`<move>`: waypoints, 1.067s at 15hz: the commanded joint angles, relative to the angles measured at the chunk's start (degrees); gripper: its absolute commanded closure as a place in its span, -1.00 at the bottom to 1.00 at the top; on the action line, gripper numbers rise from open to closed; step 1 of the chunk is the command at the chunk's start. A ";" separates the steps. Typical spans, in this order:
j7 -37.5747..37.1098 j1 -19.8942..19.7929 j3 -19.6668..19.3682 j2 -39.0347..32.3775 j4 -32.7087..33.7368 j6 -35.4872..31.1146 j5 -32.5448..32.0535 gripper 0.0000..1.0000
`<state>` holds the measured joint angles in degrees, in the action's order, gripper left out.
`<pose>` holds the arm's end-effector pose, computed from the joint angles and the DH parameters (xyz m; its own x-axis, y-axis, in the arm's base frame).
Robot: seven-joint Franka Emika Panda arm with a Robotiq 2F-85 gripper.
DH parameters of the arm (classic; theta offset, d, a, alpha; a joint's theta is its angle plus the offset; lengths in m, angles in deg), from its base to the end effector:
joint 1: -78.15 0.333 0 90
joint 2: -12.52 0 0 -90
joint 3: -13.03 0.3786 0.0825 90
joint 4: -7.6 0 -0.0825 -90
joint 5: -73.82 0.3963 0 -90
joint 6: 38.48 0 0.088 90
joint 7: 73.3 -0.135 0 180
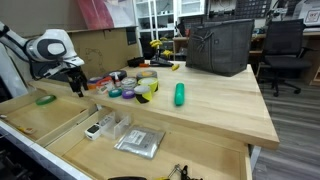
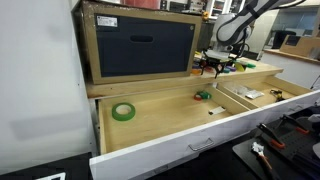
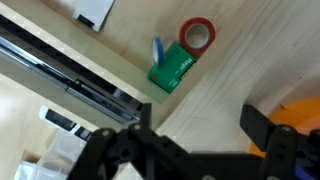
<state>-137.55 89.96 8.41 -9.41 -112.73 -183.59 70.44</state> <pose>0.6154 0.0788 0.2608 0.5860 -0.8063 0.0807 -0.8081 -0.5888 -0.0149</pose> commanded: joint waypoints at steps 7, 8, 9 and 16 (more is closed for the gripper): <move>4.18 1.51 2.89 4.02 -5.26 0.69 -4.22 -1.00; 6.18 1.61 4.06 4.33 -6.00 0.59 -4.00 -1.00; 8.33 1.90 5.51 4.63 -7.01 0.44 -3.62 -1.00; 16.27 5.41 8.93 3.40 -11.61 4.65 -6.94 -0.64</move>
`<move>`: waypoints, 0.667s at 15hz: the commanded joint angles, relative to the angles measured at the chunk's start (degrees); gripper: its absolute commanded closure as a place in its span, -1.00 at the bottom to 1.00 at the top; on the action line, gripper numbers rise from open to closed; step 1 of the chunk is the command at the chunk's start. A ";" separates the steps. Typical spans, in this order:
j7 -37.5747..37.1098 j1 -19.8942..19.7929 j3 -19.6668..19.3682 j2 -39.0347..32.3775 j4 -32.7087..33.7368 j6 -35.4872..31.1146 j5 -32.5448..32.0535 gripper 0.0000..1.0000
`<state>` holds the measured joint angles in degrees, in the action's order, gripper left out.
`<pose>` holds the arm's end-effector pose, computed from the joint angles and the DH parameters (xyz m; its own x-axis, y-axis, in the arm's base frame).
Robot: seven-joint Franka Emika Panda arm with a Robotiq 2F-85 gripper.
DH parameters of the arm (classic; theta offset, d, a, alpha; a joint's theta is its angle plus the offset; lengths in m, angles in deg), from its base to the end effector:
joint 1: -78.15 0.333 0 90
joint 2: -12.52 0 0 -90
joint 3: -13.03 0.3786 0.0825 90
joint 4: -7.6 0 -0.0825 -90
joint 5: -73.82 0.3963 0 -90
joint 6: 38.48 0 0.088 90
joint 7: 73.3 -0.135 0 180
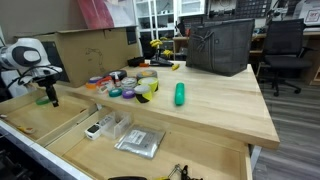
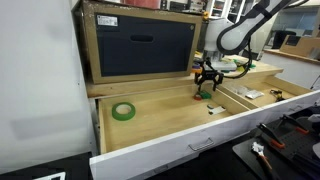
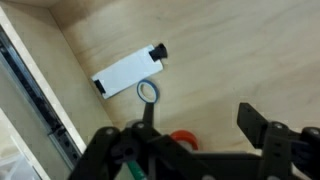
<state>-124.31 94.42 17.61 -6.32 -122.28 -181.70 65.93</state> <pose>0.5157 0.1953 0.2266 0.9142 -0.4044 -0.0248 -0.4001 -0.9106 0.1034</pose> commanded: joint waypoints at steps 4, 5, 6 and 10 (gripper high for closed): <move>6.42 1.07 -1.43 0.52 -4.10 4.14 -8.07 -0.09; 8.03 0.82 -1.80 0.84 -4.28 4.42 -9.47 0.05; 9.68 0.59 -2.19 1.02 -4.29 4.31 -10.88 0.23; 14.72 0.71 -3.59 0.59 -2.83 3.88 -16.03 -0.18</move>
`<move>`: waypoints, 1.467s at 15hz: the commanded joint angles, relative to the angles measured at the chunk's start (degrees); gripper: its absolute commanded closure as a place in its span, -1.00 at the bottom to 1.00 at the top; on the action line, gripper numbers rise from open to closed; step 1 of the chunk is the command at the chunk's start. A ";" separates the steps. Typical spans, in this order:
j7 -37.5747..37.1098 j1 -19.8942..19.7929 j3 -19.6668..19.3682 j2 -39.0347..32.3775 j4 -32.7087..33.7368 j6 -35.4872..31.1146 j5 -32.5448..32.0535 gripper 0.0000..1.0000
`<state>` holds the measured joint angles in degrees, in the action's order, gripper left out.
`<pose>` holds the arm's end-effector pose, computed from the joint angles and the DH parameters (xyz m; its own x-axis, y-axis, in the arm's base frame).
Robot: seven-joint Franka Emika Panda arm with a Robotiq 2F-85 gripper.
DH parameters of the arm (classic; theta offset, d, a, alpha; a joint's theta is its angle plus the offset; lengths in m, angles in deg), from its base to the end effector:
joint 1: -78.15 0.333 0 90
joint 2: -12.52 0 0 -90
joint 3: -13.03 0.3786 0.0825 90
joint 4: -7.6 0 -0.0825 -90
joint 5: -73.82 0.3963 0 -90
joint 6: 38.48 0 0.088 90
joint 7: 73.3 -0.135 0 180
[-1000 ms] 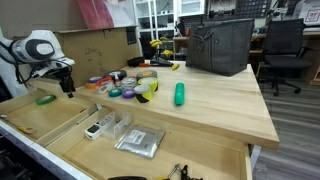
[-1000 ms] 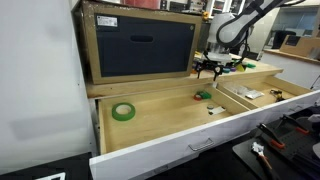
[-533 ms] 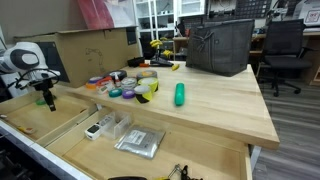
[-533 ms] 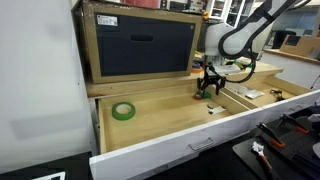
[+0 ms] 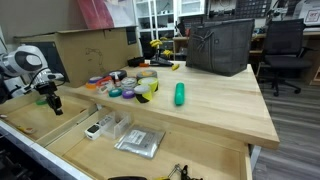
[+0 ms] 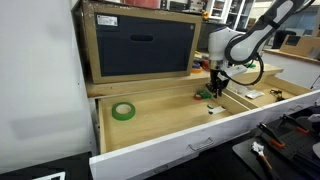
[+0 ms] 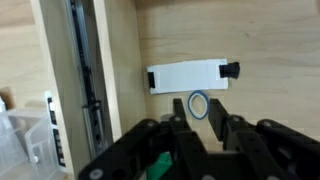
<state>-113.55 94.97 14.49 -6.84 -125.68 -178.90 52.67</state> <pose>0.4931 0.1564 0.1988 0.9936 -0.0836 -0.0758 -0.0601 -0.9607 0.2712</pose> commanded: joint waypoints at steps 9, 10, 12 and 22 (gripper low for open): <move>8.76 0.60 -1.13 -3.47 4.93 -1.92 -7.87 -1.00; 9.33 0.29 -0.91 -4.31 5.41 -2.56 -6.84 -1.00; 11.07 -0.45 -0.27 -6.26 6.06 -4.40 -4.50 -1.00; 27.26 -4.31 1.69 -9.56 4.18 -8.93 8.67 -1.00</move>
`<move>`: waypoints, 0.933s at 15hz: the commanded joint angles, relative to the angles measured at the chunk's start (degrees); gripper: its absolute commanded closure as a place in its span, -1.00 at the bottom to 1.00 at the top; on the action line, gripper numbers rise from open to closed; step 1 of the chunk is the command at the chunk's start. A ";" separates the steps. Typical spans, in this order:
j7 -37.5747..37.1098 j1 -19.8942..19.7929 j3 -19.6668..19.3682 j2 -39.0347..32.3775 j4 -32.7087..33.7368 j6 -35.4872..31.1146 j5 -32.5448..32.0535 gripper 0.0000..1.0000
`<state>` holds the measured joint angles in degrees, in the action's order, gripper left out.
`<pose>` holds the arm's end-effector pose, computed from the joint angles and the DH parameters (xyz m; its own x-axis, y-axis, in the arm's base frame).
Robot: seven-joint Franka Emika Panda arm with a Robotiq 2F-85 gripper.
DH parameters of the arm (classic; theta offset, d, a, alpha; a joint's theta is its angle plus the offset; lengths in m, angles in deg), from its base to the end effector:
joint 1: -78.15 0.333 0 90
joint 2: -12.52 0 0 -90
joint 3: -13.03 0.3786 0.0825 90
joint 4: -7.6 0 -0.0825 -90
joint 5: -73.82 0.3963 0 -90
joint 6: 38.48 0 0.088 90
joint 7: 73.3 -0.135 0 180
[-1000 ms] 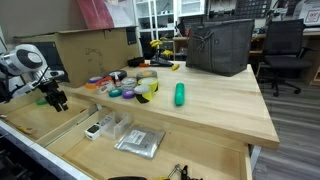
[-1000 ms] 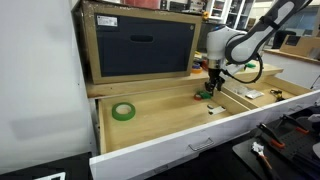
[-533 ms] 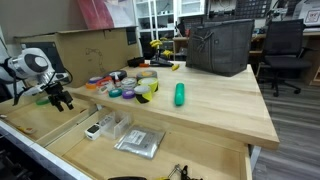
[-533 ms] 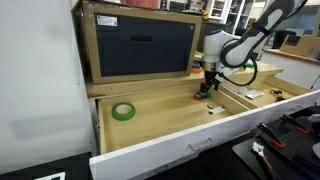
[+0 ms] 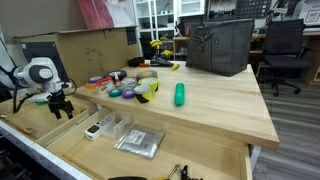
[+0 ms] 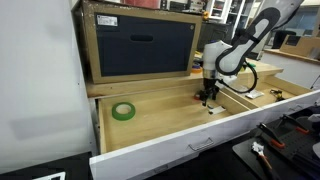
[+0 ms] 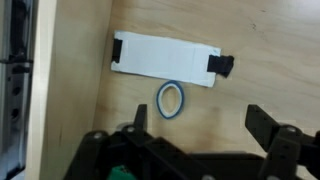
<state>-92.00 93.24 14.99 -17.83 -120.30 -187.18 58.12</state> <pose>0.5254 0.1635 0.1329 0.9698 0.2013 -0.1375 0.2197 -0.9662 0.1349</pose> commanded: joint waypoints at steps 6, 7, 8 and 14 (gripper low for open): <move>15.00 -7.29 3.84 2.30 -3.35 -1.01 9.46 -1.00; 16.21 -7.72 4.57 2.18 -3.46 -0.99 10.32 -1.00; 17.10 -7.96 5.12 2.07 -3.53 -0.95 11.01 -1.00; 18.19 -6.58 5.79 1.89 -3.10 -0.02 10.61 -1.00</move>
<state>-75.58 86.16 20.90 -17.55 -122.19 -187.18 68.44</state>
